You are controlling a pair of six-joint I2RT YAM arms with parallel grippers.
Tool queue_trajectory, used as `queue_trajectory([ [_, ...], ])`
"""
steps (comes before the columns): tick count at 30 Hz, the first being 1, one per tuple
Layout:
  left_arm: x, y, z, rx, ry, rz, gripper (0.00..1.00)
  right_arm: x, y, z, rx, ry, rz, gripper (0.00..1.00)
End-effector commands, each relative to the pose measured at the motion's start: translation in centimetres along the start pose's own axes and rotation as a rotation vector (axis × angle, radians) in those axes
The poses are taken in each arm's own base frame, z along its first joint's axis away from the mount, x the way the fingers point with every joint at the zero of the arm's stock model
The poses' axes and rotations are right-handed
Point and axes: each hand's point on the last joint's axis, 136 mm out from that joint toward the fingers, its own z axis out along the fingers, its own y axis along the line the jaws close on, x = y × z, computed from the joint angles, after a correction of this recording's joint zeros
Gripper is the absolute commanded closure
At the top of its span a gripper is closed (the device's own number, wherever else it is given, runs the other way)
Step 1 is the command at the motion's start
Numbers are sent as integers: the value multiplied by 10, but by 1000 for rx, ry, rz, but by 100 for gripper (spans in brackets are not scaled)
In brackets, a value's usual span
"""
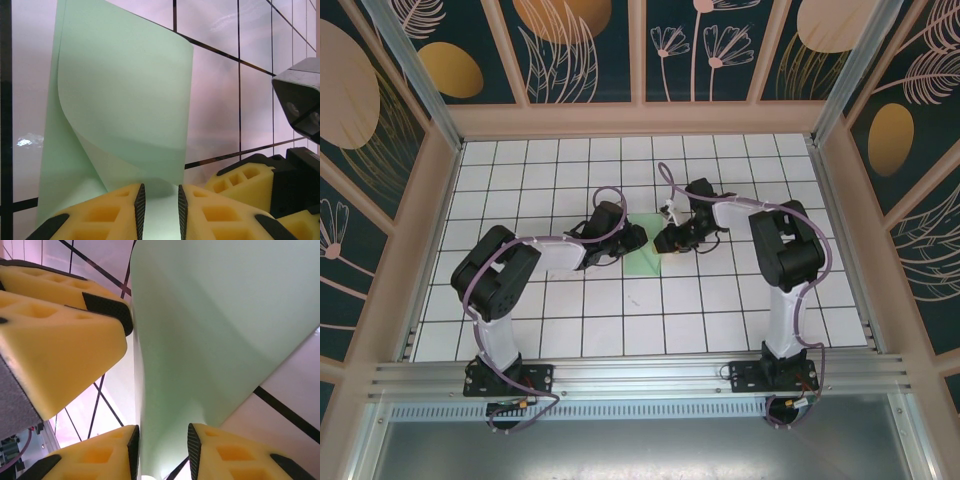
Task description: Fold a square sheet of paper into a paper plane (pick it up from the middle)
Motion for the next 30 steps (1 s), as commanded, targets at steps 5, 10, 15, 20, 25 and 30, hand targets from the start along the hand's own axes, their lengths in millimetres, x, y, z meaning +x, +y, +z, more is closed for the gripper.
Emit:
queue_trajectory([
  [5,0,14,4,-39,-12,-7,72,-7,16,-18,-34,-83,-27,65],
  [10,-1,11,4,-32,-14,-9,72,-6,17,-18,-39,-96,-24,68],
  [15,-2,10,4,-30,-12,-5,72,-10,12,-17,-21,-115,-14,80],
  [20,-2,8,2,-22,-14,-4,72,-17,12,-18,-14,-119,-23,89],
  [25,-8,-3,-4,9,-32,11,69,-17,8,-14,-20,-85,-24,91],
  [30,-12,-17,-11,56,-45,29,67,-17,6,-9,-28,-61,-27,91],
])
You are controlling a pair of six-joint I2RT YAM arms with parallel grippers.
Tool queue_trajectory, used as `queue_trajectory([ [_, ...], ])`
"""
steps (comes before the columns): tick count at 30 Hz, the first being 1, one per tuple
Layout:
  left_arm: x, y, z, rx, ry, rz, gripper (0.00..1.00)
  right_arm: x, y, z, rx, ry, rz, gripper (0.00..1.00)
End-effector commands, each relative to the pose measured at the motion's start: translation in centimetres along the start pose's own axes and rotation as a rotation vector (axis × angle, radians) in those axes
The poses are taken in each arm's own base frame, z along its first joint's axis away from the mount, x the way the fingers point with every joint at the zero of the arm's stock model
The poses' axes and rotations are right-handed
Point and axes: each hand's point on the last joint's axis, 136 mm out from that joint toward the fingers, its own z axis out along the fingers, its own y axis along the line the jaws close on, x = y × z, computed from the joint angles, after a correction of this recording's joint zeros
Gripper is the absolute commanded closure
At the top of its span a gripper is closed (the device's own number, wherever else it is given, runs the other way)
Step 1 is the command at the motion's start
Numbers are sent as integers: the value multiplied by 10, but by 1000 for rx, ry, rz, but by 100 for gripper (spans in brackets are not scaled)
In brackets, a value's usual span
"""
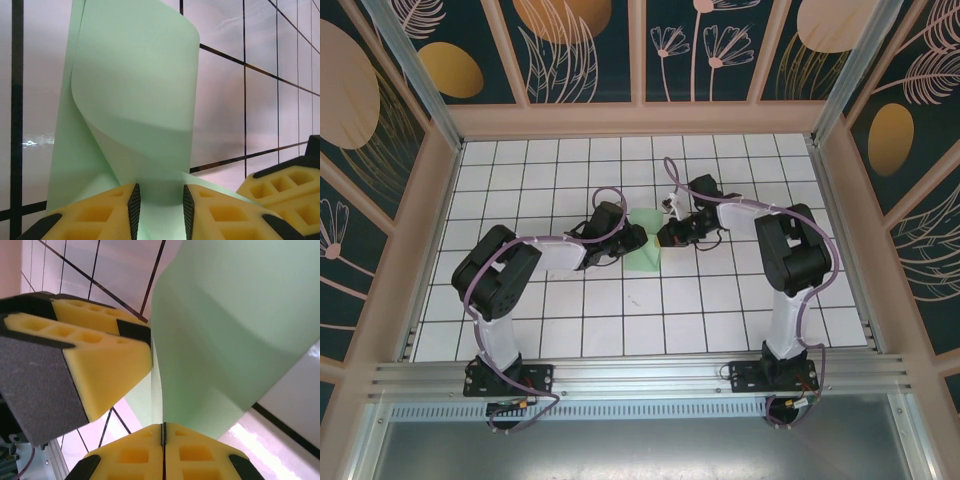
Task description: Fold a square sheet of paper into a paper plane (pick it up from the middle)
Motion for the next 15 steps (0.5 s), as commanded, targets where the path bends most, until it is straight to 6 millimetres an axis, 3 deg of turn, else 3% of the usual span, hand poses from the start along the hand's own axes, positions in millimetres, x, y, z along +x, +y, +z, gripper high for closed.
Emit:
queue_trajectory([
  [1,-11,-20,-12,68,-34,29,67,1,-3,3,-24,32,-3,91],
  [7,-16,-24,-24,90,-76,23,66,-3,-6,5,-18,51,-6,91],
  [15,-9,-21,-18,90,-48,28,69,-8,-14,11,-3,73,2,90],
])
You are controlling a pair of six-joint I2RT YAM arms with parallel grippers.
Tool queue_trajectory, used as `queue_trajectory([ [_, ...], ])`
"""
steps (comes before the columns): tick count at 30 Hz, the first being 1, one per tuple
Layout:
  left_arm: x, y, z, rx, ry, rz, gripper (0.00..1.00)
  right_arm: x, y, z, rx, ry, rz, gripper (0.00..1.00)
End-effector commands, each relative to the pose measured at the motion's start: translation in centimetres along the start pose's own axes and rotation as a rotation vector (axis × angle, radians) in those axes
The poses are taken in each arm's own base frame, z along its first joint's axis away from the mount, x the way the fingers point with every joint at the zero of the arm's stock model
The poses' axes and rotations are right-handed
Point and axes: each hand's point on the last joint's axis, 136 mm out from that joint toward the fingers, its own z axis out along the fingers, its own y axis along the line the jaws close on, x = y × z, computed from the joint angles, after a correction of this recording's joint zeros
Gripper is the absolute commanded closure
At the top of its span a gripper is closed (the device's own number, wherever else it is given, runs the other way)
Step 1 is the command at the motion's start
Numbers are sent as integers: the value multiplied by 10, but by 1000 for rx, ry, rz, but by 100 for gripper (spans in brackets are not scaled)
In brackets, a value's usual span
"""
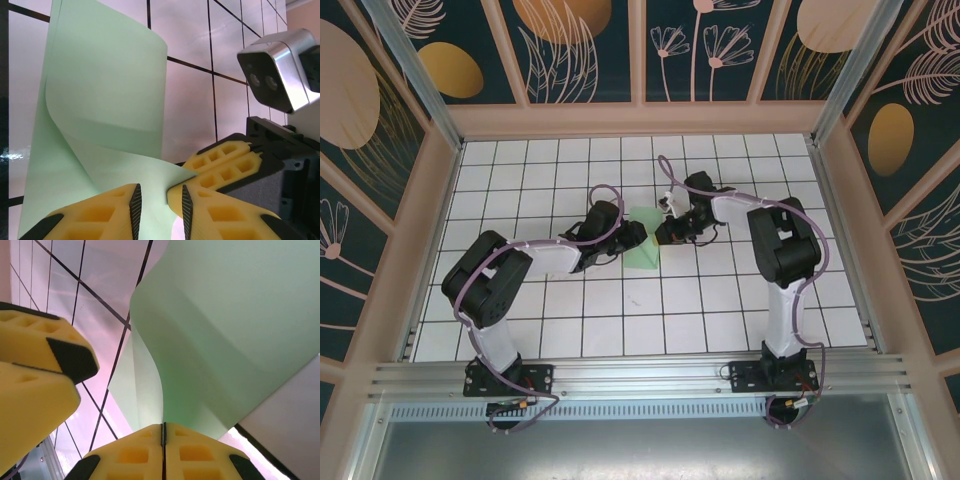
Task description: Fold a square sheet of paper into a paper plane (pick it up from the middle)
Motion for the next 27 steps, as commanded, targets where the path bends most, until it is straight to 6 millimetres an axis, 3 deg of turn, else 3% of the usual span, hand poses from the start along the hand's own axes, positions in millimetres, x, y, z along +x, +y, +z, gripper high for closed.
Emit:
queue_trajectory([
  [1,-2,-4,-1,26,-5,12,69,-1,-6,2,-6,27,4,90],
  [7,7,5,-8,22,5,-13,76,-4,-5,4,-14,26,4,90],
  [12,24,24,-19,-7,26,-67,79,-4,-1,2,-23,17,9,93],
  [19,33,23,-6,32,74,-97,80,-6,3,1,-25,12,-2,93],
  [27,51,60,3,-109,133,-106,83,-13,0,3,-4,17,-18,93],
])
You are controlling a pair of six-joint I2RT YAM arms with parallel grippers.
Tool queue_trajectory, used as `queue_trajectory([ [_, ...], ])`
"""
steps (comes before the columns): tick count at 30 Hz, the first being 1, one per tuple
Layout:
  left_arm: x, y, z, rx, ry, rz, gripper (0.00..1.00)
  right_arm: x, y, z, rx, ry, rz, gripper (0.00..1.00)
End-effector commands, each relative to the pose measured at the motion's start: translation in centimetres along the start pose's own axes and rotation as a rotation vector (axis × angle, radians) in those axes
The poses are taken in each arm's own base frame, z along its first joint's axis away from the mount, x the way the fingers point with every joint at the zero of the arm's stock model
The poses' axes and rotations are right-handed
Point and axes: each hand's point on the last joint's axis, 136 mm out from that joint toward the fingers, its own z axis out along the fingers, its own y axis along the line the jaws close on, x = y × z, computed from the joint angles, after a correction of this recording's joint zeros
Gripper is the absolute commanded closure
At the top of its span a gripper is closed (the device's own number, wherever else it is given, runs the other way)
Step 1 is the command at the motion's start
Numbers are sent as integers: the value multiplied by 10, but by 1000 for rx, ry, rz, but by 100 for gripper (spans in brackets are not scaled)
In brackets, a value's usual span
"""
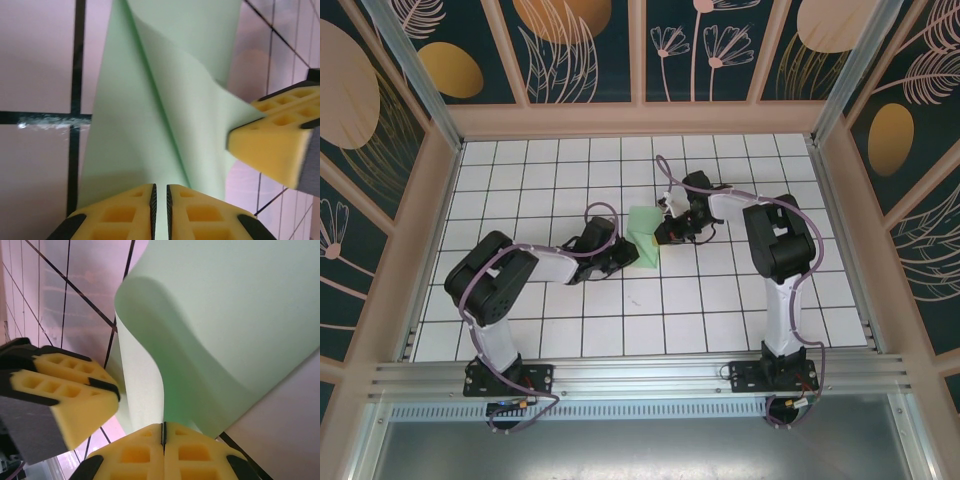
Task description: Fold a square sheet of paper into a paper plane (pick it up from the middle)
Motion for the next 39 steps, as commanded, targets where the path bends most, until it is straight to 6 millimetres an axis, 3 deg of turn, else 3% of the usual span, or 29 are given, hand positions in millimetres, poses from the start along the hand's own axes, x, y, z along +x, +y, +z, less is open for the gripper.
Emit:
queue_trajectory([
  [1,6,17,5,-60,30,-11,83,-12,5,-1,-3,-4,-40,93],
  [8,7,29,7,-119,40,24,83,-14,-3,4,21,26,-44,93],
  [22,-3,21,2,-132,14,80,82,-12,-13,9,50,50,-42,93],
  [31,-3,28,3,-180,23,104,85,-20,-9,6,89,47,-73,93],
  [35,-3,32,1,-212,32,131,87,-22,-3,5,84,42,-72,98],
  [39,-5,16,-6,-155,20,138,84,-14,7,-1,75,23,-50,100],
])
